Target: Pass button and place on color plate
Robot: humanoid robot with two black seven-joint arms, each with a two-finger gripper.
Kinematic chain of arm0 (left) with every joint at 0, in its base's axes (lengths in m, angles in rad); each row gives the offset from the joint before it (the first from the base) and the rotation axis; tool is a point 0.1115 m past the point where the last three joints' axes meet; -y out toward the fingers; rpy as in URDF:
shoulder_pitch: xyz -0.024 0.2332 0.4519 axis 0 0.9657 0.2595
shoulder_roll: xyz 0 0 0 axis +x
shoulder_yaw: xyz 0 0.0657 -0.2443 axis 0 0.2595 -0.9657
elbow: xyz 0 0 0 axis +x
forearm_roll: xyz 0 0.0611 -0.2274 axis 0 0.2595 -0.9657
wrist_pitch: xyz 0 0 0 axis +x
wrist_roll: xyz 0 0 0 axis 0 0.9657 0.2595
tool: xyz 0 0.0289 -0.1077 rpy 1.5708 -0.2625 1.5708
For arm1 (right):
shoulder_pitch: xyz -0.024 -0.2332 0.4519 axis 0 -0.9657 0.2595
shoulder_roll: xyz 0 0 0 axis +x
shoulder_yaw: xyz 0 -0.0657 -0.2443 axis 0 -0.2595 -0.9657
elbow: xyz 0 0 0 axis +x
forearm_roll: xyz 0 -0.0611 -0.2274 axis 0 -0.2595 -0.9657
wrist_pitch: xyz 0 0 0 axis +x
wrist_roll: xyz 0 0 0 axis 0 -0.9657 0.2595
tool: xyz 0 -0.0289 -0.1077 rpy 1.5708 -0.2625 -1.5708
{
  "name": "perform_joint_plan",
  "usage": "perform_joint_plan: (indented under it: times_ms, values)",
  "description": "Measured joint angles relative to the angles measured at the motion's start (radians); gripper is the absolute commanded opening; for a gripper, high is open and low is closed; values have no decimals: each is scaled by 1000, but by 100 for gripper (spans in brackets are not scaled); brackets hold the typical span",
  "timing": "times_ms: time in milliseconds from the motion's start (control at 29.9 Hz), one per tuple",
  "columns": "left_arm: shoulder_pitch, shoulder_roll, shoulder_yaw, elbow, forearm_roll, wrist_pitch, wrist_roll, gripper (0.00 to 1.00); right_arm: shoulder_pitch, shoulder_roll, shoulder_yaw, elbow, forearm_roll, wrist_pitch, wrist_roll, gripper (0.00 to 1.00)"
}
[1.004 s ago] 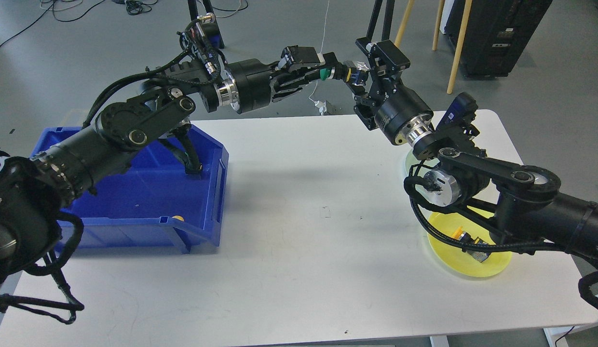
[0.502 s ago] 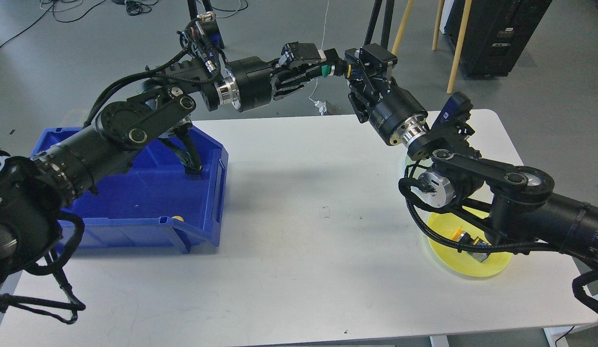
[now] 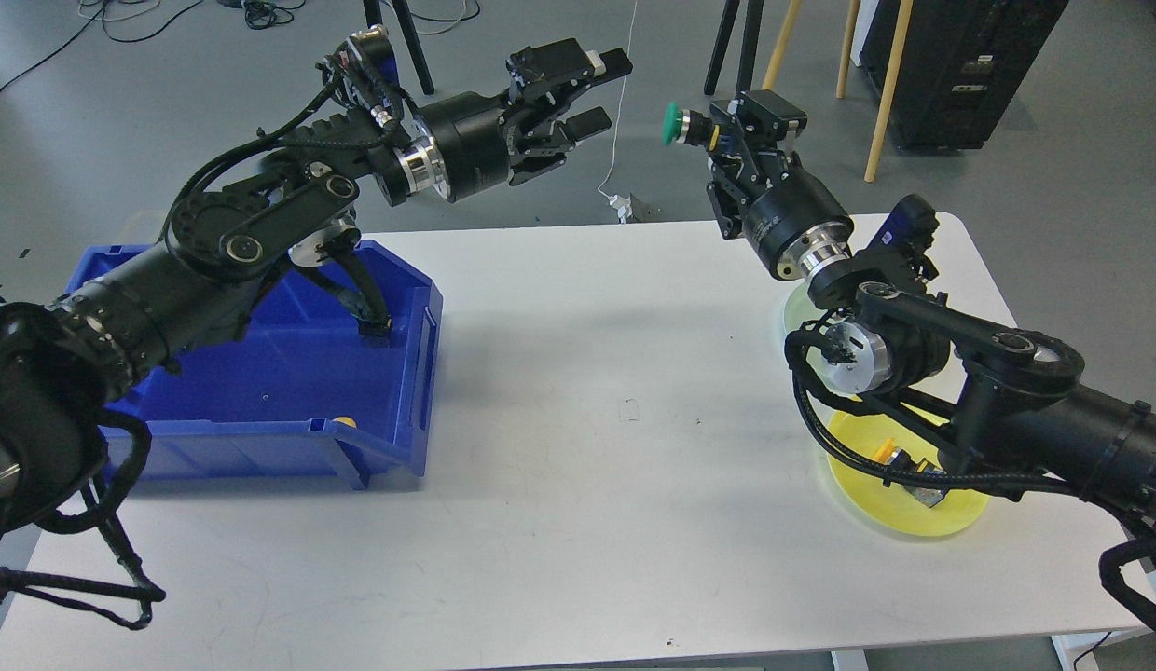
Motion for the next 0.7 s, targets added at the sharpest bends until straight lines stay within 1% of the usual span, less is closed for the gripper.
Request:
perform_joint_plan:
  times_ms: [67,167,234,268,335,368,402,469,502,536,569,603,636,703]
  values:
    - [0,11,0,0,-23,0,0,89,-23,11,46,-57,94,-43,-22,1]
    - [0,18,0,0,-33,0,-1,89,-42,24,86,-135,227,-136,-66,1]
    - [3,19,0,-1,-34,0,-1,89,-49,26,88,-194,280,-169,-112,1]
    - [7,19,1,-1,-35,0,-1,89,-51,27,86,-219,293,-175,-142,1]
    - [12,19,2,-1,-35,0,-1,89,-63,38,81,-269,306,-180,-231,1]
    - [14,19,2,-1,-35,0,-1,89,-71,48,79,-288,308,-181,-268,6]
    - [15,19,2,-1,-35,0,-1,89,-81,60,78,-307,308,-182,-298,15]
    - [19,18,2,-1,-35,0,-1,89,-98,80,77,-344,307,-182,-332,30]
    - [23,17,2,-2,-35,0,-1,89,-102,84,77,-356,306,-182,-338,44]
    - [25,17,2,-2,-35,0,-1,89,-104,86,78,-365,305,-182,-342,57]
    - [28,17,2,-2,-35,0,-1,89,-106,87,84,-370,305,-182,-344,77]
    - [30,17,2,-2,-35,0,-1,89,-107,88,89,-373,305,-182,-344,100]
    - [31,17,2,-2,-35,0,-1,89,-107,89,94,-373,305,-182,-344,98]
    - [33,19,2,-2,-35,0,0,89,-110,88,106,-369,305,-182,-341,100]
